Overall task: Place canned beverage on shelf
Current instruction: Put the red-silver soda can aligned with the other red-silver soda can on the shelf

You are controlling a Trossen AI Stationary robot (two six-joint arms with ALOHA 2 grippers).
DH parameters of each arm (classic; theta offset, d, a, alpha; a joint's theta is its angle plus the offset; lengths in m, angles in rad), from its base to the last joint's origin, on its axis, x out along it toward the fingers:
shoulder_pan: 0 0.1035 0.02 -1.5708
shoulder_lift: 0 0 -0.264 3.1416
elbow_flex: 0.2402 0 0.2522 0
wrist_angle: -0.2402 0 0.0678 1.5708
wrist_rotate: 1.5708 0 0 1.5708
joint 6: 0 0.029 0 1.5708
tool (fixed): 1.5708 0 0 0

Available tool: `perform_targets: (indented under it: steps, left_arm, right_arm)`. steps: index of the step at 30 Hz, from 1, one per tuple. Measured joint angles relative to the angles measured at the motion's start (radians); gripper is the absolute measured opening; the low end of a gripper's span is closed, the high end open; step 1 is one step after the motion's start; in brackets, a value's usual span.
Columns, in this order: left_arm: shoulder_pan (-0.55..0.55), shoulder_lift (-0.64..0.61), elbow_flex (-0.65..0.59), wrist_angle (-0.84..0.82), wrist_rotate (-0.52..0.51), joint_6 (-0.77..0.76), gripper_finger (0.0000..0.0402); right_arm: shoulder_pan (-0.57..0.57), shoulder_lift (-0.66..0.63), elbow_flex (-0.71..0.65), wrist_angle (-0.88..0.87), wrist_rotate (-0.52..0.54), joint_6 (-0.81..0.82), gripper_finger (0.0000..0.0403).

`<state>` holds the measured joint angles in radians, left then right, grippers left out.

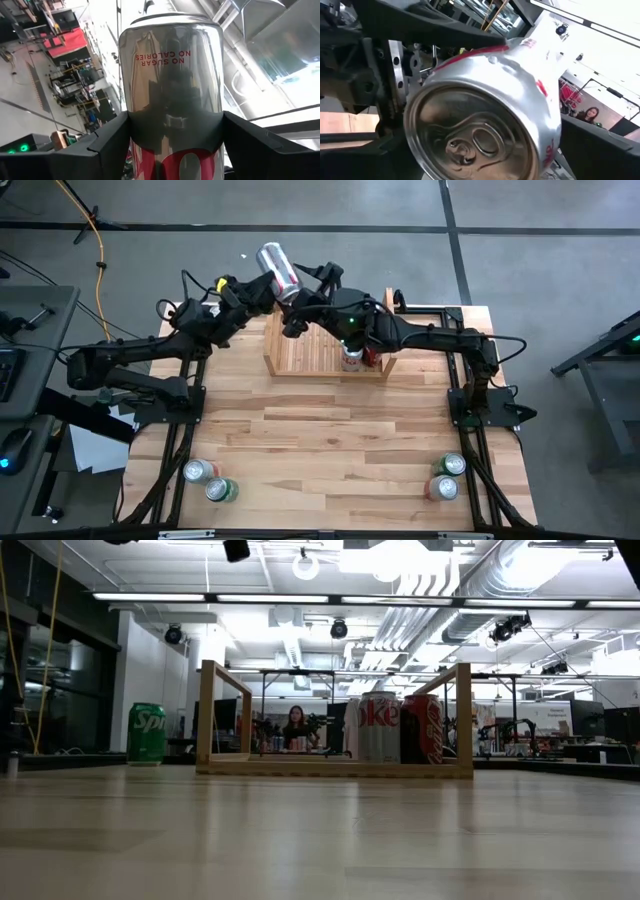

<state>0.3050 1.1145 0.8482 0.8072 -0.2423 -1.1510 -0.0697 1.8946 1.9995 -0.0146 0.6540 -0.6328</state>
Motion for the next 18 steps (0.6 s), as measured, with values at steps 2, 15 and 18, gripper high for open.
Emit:
perform_targets:
  steps: [2, 15, 18]
  left_arm:
    - [-0.002, 0.001, 0.000, 0.000, 0.000, 0.001, 0.0257]
    - [-0.008, 0.044, 0.000, 0.000, -0.064, -0.025, 0.0257]
    - [-0.008, 0.057, -0.002, -0.001, -0.065, -0.050, 0.0257]
  right_arm:
    - [-0.002, 0.000, 0.000, 0.000, -0.003, 0.009, 0.0374]
    - [-0.001, 0.004, 0.000, 0.082, -0.017, -0.014, 0.0374]
    - [-0.001, 0.003, 0.000, 0.078, -0.016, -0.032, 0.0374]
